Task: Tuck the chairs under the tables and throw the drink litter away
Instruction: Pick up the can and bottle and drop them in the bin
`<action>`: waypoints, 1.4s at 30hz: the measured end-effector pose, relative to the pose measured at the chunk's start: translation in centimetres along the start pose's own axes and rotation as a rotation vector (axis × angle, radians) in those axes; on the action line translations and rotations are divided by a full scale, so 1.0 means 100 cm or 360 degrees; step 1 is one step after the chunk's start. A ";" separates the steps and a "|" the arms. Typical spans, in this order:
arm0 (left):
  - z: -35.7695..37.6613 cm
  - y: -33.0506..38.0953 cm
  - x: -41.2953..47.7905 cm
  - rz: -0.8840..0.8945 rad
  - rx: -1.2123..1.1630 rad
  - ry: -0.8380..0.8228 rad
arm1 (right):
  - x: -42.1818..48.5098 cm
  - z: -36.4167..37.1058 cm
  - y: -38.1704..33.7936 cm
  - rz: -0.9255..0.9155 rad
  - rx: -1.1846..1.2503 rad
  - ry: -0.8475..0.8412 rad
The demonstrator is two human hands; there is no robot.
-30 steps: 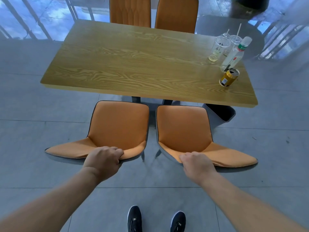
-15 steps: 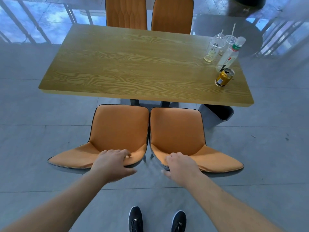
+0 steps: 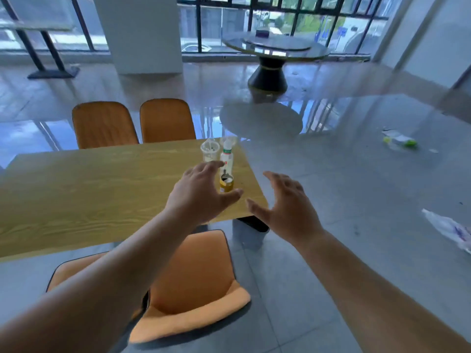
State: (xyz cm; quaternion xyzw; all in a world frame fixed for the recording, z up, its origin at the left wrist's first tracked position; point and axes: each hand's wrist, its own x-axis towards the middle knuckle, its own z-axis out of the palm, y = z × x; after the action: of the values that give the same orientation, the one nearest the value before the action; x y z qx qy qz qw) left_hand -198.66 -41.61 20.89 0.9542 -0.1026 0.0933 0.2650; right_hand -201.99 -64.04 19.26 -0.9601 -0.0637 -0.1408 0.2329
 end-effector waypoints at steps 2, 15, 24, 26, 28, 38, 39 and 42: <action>0.013 0.067 0.030 0.0085 -0.0026 0.0095 | 0.009 -0.048 0.043 -0.0021 -0.0009 0.0069; 0.181 0.250 0.138 0.0118 -0.0088 -0.0117 | 0.069 -0.184 0.291 0.0151 -0.0213 -0.0081; 0.273 0.243 0.298 0.0090 -0.0044 -0.0088 | 0.224 -0.132 0.365 -0.0096 -0.0601 -0.0326; 0.283 0.241 0.334 0.0049 -0.0059 -0.0124 | 0.263 -0.137 0.378 -0.0095 -0.0617 -0.0386; 0.286 0.241 0.371 0.0001 -0.0106 -0.0107 | 0.304 -0.145 0.390 -0.0120 -0.0608 -0.0382; 0.289 0.205 0.486 -0.0332 -0.0013 0.0017 | 0.463 -0.093 0.428 -0.0361 -0.0316 -0.0482; 0.291 0.194 0.490 -0.0411 0.0020 0.0021 | 0.478 -0.080 0.433 -0.0417 -0.0288 -0.0519; 0.295 0.167 0.496 -0.0686 0.0122 0.0043 | 0.526 -0.042 0.441 -0.0584 -0.0171 -0.0644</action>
State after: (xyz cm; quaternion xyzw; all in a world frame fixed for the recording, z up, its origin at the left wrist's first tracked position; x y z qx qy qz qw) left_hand -151.44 -78.38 15.72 0.9622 0.1110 0.0511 0.2435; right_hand -144.58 -102.00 19.68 -0.9521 -0.2742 0.0108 0.1348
